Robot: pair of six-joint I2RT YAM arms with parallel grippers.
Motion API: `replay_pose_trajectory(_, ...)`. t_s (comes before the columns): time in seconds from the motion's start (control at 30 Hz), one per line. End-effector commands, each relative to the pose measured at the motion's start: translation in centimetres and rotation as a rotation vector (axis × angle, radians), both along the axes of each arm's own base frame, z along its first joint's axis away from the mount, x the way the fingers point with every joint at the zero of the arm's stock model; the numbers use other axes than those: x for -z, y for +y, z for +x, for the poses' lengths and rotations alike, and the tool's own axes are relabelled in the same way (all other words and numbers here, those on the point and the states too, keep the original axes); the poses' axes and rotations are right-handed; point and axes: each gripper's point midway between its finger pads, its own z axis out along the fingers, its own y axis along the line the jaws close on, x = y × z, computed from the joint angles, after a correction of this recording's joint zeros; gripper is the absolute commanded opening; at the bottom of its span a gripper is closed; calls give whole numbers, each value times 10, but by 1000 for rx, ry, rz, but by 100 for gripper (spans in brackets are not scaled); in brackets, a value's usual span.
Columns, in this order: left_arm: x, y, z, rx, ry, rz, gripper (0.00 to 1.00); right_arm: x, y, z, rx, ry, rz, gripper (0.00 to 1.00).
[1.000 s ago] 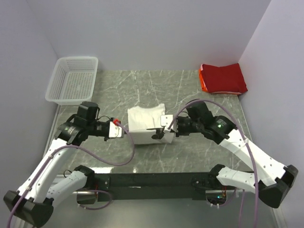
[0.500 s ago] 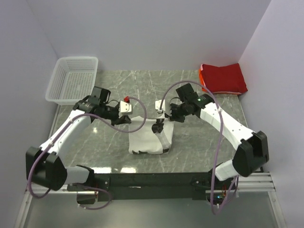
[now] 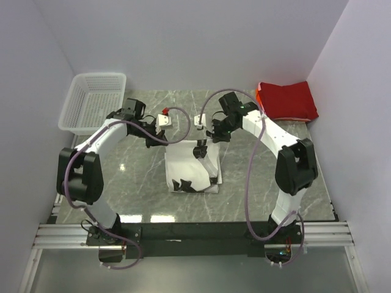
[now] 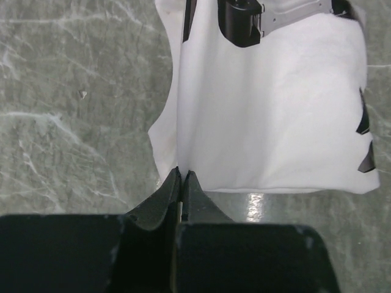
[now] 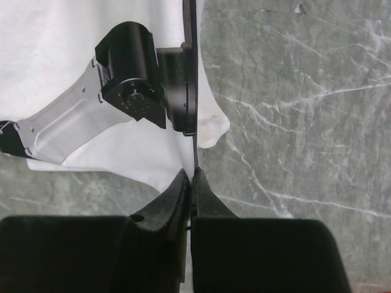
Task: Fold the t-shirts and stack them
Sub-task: Fold the tshirt
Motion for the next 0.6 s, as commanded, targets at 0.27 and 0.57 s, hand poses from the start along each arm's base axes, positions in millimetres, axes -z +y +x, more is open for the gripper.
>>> replay_pose_trajectory(0.27, 33, 21, 53, -77, 18, 60, 1, 17, 9, 36, 65, 70, -28, 0)
replay_pose_trajectory(0.57, -11, 33, 73, -238, 97, -64, 59, -24, 13, 50, 338, 155, 39, 49)
